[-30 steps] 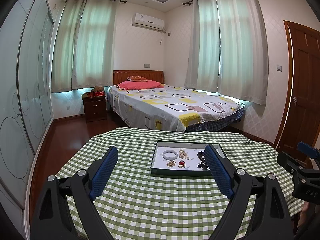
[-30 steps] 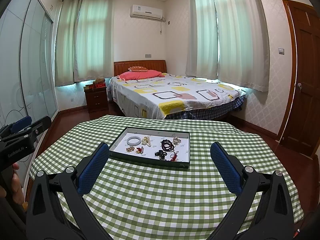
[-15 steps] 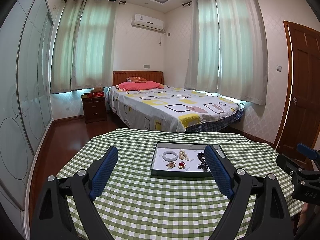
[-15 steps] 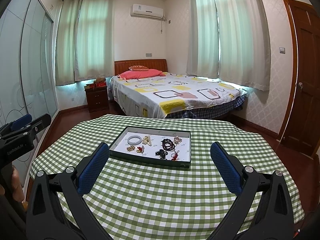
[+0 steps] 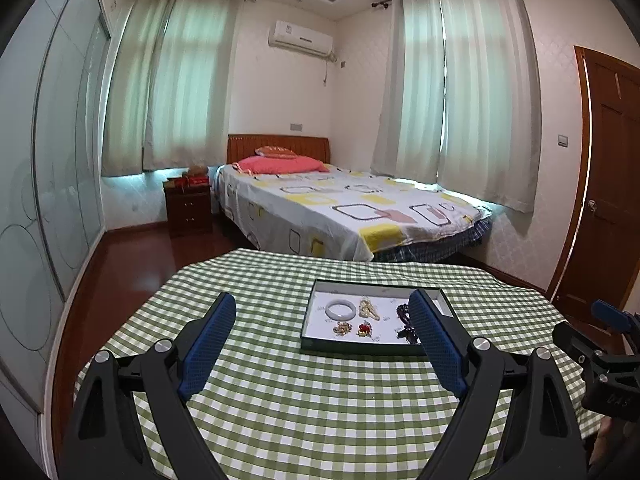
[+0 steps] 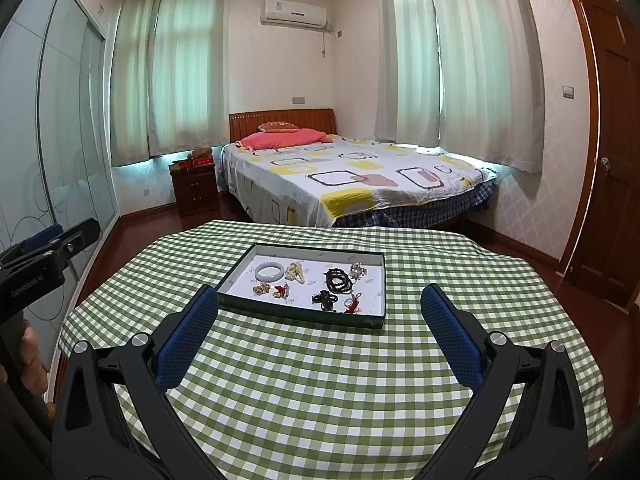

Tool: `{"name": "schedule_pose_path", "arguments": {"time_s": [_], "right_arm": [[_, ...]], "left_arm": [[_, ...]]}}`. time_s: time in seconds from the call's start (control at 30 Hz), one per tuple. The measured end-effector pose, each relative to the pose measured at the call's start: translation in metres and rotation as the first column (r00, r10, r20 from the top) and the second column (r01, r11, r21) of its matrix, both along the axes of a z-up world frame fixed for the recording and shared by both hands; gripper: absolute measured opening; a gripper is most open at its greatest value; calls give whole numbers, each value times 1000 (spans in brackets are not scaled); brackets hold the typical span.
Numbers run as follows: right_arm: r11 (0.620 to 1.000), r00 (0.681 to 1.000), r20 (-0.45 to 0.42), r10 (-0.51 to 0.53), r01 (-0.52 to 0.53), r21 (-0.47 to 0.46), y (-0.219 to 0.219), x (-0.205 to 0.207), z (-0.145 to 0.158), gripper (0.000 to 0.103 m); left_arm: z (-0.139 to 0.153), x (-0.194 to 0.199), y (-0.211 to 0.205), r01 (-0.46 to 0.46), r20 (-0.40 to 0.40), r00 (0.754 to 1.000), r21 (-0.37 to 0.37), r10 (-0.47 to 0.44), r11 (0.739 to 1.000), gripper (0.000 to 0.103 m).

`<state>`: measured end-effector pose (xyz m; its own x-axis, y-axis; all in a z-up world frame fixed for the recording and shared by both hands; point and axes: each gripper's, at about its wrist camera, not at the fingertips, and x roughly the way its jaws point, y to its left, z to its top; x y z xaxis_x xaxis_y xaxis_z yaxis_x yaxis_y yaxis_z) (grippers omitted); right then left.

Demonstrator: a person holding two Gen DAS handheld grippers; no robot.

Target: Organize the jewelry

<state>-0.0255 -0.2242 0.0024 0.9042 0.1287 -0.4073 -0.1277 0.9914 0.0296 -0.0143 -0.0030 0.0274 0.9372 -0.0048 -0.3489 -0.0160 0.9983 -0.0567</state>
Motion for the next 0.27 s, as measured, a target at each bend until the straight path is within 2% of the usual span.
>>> {"name": "schedule_pose_path", "arguments": {"time_s": [0.1, 0.27], "right_arm": [[1000, 1000, -14, -8, 8, 1, -2, 7, -5, 99], [1000, 998, -47, -29, 29, 11, -12, 25, -19, 99]], "left_arm": [[-7, 9, 1, -22, -15, 1000, 9, 22, 1000, 85], [-31, 40, 6, -24, -105, 994, 15, 25, 1000, 85]]}}
